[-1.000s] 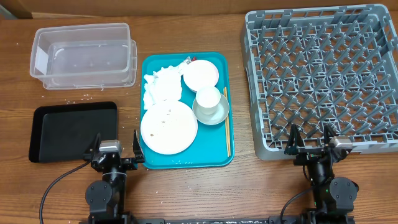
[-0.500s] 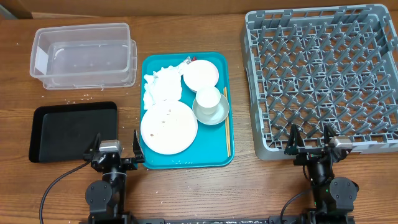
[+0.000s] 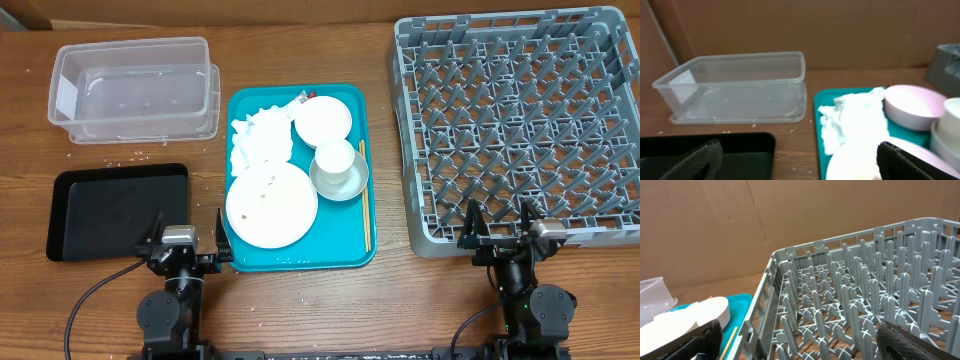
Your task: Sort waste into correct bins and load items into the dishwasher
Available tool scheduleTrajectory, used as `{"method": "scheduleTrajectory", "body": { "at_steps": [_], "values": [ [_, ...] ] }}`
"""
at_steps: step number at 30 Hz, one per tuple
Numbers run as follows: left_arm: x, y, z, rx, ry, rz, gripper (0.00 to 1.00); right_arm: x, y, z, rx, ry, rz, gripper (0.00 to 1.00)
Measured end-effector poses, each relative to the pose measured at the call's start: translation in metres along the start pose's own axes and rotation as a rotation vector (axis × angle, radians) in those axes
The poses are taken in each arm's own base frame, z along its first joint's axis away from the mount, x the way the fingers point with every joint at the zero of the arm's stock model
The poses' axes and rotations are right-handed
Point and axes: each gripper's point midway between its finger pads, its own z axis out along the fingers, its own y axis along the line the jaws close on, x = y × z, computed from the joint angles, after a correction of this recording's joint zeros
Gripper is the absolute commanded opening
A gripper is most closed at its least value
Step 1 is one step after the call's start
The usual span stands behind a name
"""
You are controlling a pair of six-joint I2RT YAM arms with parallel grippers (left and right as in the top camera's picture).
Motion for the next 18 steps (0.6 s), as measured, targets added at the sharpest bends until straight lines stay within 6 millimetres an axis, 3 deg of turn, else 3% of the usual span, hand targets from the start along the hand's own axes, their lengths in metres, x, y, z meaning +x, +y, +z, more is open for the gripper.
{"method": "scheduleTrajectory", "body": {
  "at_steps": [4, 8, 11, 15, 18],
  "values": [
    [-0.023, -0.023, -0.003, 0.138, -0.089, -0.098, 1.0, 0.0, 0.0, 0.0, 0.0, 0.0, 0.001, 1.0],
    [-0.095, -0.045, -0.026, 0.297, -0.382, -0.105, 1.0, 0.0, 0.0, 0.0, 0.0, 0.0, 0.001, 1.0],
    [-0.137, -0.049, -0.049, 0.339, -0.558, -0.113, 1.0, 0.0, 0.0, 0.0, 0.001, 0.0, 0.001, 1.0],
    [-0.156, -0.046, -0.055, 0.329, -0.557, -0.148, 1.0, 0.0, 0.0, 0.0, 0.0, 0.0, 0.0, 1.0],
    [-0.183, -0.044, -0.06, 0.32, -0.547, -0.145, 1.0, 0.0, 0.0, 0.0, 0.0, 0.0, 0.0, 1.0]
  ]
}}
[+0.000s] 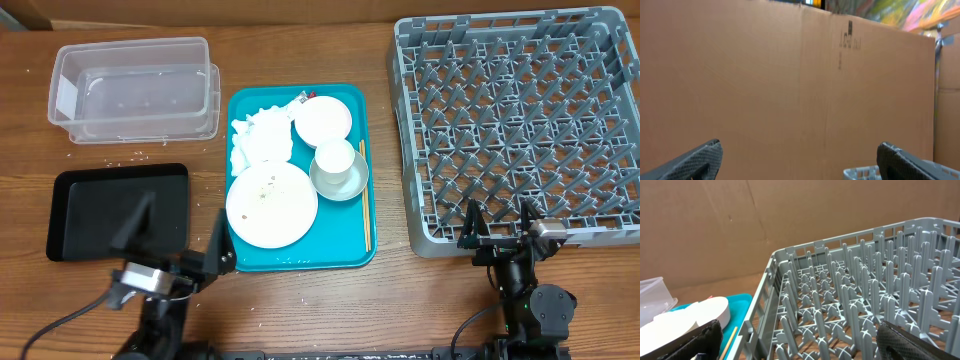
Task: Sort waste into correct bins and load items into the dishwasher
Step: 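Move the left gripper over the white tissue on the teal tray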
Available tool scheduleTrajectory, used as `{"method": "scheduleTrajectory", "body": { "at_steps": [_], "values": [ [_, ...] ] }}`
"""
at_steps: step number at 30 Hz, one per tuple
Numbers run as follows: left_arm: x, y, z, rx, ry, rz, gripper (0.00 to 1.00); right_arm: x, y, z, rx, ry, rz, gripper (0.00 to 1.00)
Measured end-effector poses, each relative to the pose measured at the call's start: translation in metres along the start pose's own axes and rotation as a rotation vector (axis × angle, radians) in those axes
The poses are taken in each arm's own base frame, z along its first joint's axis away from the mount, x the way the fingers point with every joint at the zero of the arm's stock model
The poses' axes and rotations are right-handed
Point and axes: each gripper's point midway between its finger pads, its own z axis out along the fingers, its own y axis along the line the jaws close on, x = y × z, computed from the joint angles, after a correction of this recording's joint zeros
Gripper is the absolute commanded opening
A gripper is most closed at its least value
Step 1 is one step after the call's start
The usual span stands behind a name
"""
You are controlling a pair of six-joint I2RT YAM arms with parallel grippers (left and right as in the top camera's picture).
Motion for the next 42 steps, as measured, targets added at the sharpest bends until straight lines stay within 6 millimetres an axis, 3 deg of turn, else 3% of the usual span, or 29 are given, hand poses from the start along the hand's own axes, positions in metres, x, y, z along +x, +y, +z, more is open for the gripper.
{"method": "scheduleTrajectory", "body": {
  "at_steps": [5, 7, 13, 16, 21, 28, 34, 42],
  "values": [
    [-0.055, -0.01, 0.039, 0.036, 0.086, 0.031, 1.0, 0.0, 0.0, 0.0, 0.0, -0.001, 0.0, 1.0],
    [-0.074, -0.017, 0.071, 0.083, 0.229, 0.002, 1.0, 0.0, 0.0, 0.0, 0.0, -0.001, 0.0, 1.0],
    [-0.079, -0.026, 0.132, 0.216, 0.552, -0.071, 1.0, 0.0, 0.0, 0.0, 0.0, -0.001, 0.0, 1.0],
    [-0.074, -0.025, 0.163, 0.269, 0.622, -0.109, 1.0, 0.0, 0.0, 0.0, 0.0, -0.002, 0.0, 1.0],
    [-0.045, -0.015, 0.2, 0.316, 0.688, -0.165, 1.0, 0.0, 0.0, 0.0, 0.0, 0.0, 0.0, 1.0],
    [0.006, 0.016, 0.222, 0.146, 0.841, -0.152, 1.0, 0.0, 0.0, 0.0, 0.0, -0.001, 0.0, 1.0],
    [0.051, 0.02, 0.202, 0.035, 1.126, -0.077, 1.0, 0.0, 0.0, 0.0, 0.0, -0.001, 0.0, 1.0],
    [0.135, 0.022, 0.183, 0.03, 1.401, -0.077, 1.0, 0.0, 0.0, 0.0, 0.0, -0.001, 0.0, 1.0]
  ]
}}
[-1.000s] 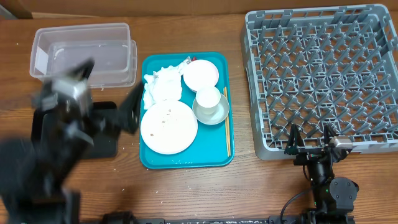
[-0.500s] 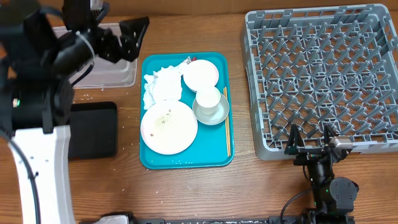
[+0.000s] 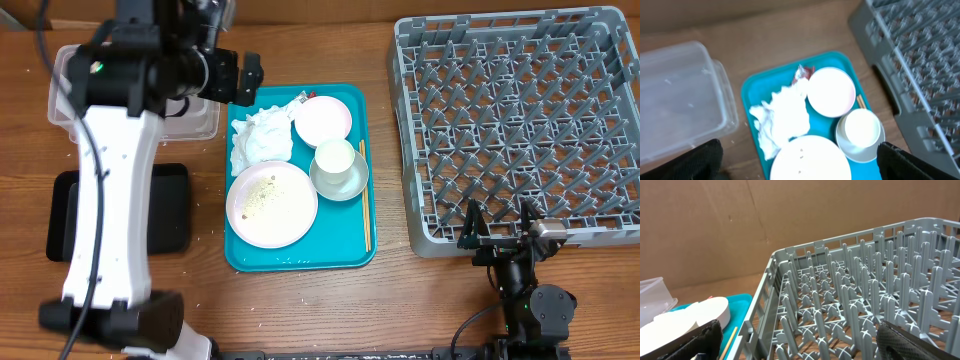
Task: Sort waste into correct bins and load items into the dishwasher
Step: 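Move the left gripper over the white tissue on the teal tray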
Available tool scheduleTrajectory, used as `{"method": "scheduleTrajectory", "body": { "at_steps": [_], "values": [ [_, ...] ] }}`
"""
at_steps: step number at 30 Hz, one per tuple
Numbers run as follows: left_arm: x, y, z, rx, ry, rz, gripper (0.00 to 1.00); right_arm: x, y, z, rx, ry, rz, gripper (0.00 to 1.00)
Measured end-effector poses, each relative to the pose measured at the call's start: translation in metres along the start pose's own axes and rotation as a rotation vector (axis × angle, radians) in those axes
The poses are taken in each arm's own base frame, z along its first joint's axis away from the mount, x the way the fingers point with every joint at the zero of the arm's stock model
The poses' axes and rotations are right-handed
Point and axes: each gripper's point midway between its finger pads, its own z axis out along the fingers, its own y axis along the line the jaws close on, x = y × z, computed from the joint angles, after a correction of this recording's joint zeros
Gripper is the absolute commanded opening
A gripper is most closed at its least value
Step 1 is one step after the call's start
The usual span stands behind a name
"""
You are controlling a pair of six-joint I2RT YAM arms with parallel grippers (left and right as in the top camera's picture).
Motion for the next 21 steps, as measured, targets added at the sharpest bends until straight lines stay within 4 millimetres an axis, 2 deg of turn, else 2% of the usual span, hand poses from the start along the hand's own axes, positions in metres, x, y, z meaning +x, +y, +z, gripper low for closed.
{"method": "scheduleTrajectory", "body": {
  "at_steps": [4, 11, 16, 21],
  "values": [
    [0.01, 0.004, 0.035, 0.029, 0.084, -0.022, 1.0, 0.0, 0.0, 0.0, 0.0, 0.0, 0.0, 1.0],
    [0.033, 0.01, 0.081, 0.04, 0.218, -0.048, 1.0, 0.0, 0.0, 0.0, 0.0, 0.0, 0.001, 1.0],
    [0.059, 0.013, 0.121, -0.048, 0.351, -0.017, 0.85, 0.0, 0.0, 0.0, 0.0, 0.0, 0.0, 1.0],
    [0.082, 0.005, 0.159, -0.075, 0.454, 0.008, 0.79, 0.0, 0.0, 0.0, 0.0, 0.0, 0.0, 1.0]
  ]
}}
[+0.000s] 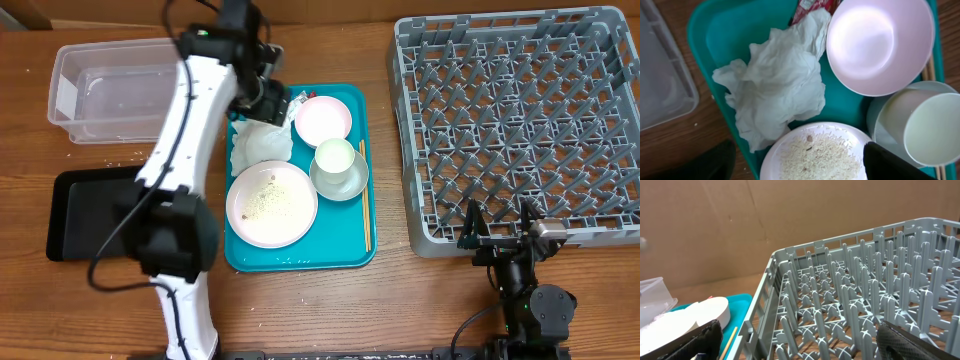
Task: Sort waste into correct bins and load items into the dishwasher
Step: 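Move the left gripper over the white tissue on the teal tray, then grasp the crumpled white tissue with the left gripper and lift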
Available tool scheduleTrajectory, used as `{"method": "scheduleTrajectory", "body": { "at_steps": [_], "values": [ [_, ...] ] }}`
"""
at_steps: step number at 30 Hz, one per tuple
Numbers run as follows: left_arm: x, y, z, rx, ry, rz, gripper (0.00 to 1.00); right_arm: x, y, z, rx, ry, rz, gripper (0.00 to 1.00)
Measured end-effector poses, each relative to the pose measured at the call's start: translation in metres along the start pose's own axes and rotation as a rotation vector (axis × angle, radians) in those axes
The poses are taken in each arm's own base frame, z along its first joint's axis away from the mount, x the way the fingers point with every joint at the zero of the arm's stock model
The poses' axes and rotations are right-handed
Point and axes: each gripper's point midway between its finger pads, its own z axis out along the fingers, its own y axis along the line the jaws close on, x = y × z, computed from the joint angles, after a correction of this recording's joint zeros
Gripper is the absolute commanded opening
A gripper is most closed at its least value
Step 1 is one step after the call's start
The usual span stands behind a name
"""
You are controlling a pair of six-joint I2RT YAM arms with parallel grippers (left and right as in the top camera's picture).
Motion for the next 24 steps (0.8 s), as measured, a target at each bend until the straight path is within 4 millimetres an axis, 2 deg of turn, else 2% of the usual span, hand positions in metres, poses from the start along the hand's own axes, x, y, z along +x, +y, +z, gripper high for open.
{"method": "scheduleTrajectory", "body": {
  "at_steps": [5, 9, 16, 24],
  "values": [
    [0.01, -0.003, 0.033, -0.008, 0.09, 0.0, 0.72, 0.0, 0.0, 0.0, 0.0, 0.0, 0.0, 1.0],
    [0.014, 0.002, 0.05, -0.034, 0.133, -0.021, 0.71, 0.0, 0.0, 0.0, 0.0, 0.0, 0.0, 1.0],
    [0.015, 0.019, 0.071, -0.125, 0.159, -0.049, 0.7, 0.0, 0.0, 0.0, 0.0, 0.0, 0.0, 1.0],
    [0.019, 0.025, 0.084, -0.152, 0.185, -0.06, 0.63, 0.0, 0.0, 0.0, 0.0, 0.0, 0.0, 1.0]
  ]
}}
